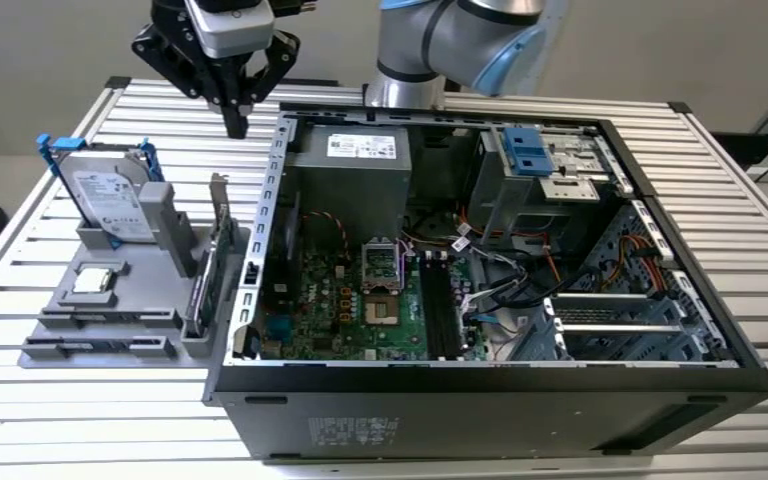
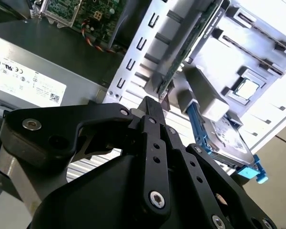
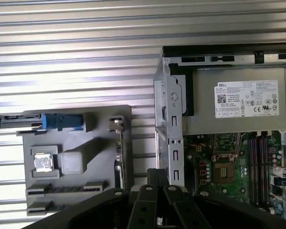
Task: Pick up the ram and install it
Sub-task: 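Reach for the ram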
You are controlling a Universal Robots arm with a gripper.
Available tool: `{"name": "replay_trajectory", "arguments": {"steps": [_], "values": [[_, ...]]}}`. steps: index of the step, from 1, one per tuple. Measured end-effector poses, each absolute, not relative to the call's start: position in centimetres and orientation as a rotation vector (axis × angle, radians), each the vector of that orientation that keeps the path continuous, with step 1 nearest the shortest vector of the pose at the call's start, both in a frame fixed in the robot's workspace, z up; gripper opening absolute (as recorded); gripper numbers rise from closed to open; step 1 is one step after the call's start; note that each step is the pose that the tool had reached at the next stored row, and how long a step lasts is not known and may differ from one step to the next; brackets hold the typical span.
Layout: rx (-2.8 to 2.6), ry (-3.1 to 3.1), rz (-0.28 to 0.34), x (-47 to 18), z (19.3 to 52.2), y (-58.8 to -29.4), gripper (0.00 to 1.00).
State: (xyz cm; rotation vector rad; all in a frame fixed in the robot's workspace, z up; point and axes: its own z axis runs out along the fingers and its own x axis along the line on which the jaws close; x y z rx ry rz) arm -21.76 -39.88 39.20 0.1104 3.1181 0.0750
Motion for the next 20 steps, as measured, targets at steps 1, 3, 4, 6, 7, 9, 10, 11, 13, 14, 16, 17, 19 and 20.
{"name": "replay_trajectory", "arguments": {"steps": [1, 3, 4, 6, 7, 9, 10, 11, 13, 14, 16, 17, 19, 20], "values": [[0.110, 3.118, 0.075, -21.9, 39.2, -39.9, 0.00], [0.110, 3.118, 0.075, -22.1, 39.2, -39.9, 0.00], [0.110, 3.118, 0.075, -22.2, 39.2, -39.9, 0.00], [0.110, 3.118, 0.075, -22.4, 39.2, -39.9, 0.00], [0.111, 3.118, 0.075, -22.5, 39.2, -39.9, 0.00], [0.110, 3.118, 0.075, -22.8, 39.2, -39.9, 0.00], [0.110, 3.118, 0.075, -23.0, 39.2, -39.9, 0.00], [0.110, 3.118, 0.075, -23.2, 39.2, -39.9, 0.00], [0.110, 3.118, 0.075, -23.5, 39.2, -39.9, 0.00], [0.111, 3.118, 0.075, -23.6, 39.2, -39.9, 0.00], [0.110, 3.118, 0.075, -24.0, 39.2, -39.9, 0.00], [0.110, 3.118, 0.075, -24.1, 39.2, -39.9, 0.00], [0.111, 3.118, 0.075, -24.5, 39.2, -39.9, 0.00], [0.111, 3.118, 0.075, -24.6, 39.2, -39.9, 0.00]]}}
